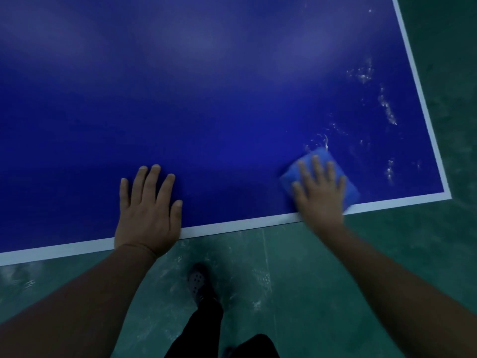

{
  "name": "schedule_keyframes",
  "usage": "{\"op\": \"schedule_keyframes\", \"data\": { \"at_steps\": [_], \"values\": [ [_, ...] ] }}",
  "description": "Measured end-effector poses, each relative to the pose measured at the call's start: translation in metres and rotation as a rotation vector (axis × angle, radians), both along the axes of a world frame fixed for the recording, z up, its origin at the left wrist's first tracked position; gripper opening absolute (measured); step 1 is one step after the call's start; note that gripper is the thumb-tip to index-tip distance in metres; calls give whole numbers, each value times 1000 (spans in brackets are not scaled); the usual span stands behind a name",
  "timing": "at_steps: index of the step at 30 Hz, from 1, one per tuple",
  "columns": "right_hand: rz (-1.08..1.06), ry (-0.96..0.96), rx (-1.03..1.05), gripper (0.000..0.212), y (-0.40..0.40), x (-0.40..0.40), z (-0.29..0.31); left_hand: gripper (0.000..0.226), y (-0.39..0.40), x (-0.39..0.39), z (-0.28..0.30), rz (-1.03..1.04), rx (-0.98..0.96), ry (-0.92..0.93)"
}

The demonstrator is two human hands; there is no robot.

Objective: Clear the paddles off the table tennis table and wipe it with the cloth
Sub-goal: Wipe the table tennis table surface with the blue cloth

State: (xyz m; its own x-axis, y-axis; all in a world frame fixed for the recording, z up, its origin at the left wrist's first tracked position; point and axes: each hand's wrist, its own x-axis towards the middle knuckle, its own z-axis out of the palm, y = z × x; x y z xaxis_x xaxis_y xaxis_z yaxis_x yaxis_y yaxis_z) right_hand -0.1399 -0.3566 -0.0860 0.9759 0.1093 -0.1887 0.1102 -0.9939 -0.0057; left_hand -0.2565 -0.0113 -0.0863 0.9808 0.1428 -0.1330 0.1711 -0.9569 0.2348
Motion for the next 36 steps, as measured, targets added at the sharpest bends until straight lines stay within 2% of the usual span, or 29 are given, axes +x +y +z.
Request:
{"op": "schedule_keyframes", "data": {
  "at_steps": [2, 4, 6, 7, 9, 10, 11, 12, 16, 18, 20, 24, 27, 29, 31, 34, 36],
  "values": [
    [-316, 22, -1, 59, -36, 20, 4, 64, 0, 0, 0, 1, -15, -11],
    [-551, -19, 53, 60, -30, 27, 7, 64, -1, 0, 0, -1, -20, -15],
    [-609, -32, 70, 60, 12, 20, 5, 63, -1, 1, 1, -3, -18, -21],
    [-524, -42, 78, 59, 37, 9, 3, 63, -1, 0, 1, -1, -18, -25],
    [-121, -25, 99, 58, 73, -26, -2, 63, -1, 1, 2, 6, -19, -30],
    [100, -2, 77, 57, 74, -40, -3, 63, -1, 0, 2, 8, -19, -29],
    [229, 24, 55, 58, 63, -40, -2, 63, -1, 0, 3, 9, -18, -28],
    [236, 40, 45, 59, 41, -29, -2, 64, -1, 1, 3, 8, -15, -25],
    [-257, 82, -42, 60, -42, 20, 7, 65, 0, 0, 2, 6, -13, 0],
    [-342, 43, -22, 59, -39, 17, 7, 65, 0, 1, 1, 10, -20, -3],
    [-276, 19, 5, 61, -3, -2, 3, 64, -1, 1, 1, 7, -20, -23],
    [-6, -9, 68, 60, 105, -25, -4, 63, -2, 1, 0, 5, -22, -33],
    [102, -26, 194, 58, 164, 5, -7, 65, -2, 1, 0, 4, -14, 0],
    [124, -12, 177, 59, 161, 39, -9, 65, -2, 1, 0, 9, -23, 7],
    [-47, -18, 104, 58, 115, 68, -12, 65, -1, 1, 0, 8, -29, 5],
    [-488, -21, 51, 59, 8, 80, -7, 65, 1, 0, 0, 10, -28, 17],
    [-710, 9, 71, 61, -36, 74, 2, 66, 1, 0, 0, 4, -29, 22]
  ]
}}
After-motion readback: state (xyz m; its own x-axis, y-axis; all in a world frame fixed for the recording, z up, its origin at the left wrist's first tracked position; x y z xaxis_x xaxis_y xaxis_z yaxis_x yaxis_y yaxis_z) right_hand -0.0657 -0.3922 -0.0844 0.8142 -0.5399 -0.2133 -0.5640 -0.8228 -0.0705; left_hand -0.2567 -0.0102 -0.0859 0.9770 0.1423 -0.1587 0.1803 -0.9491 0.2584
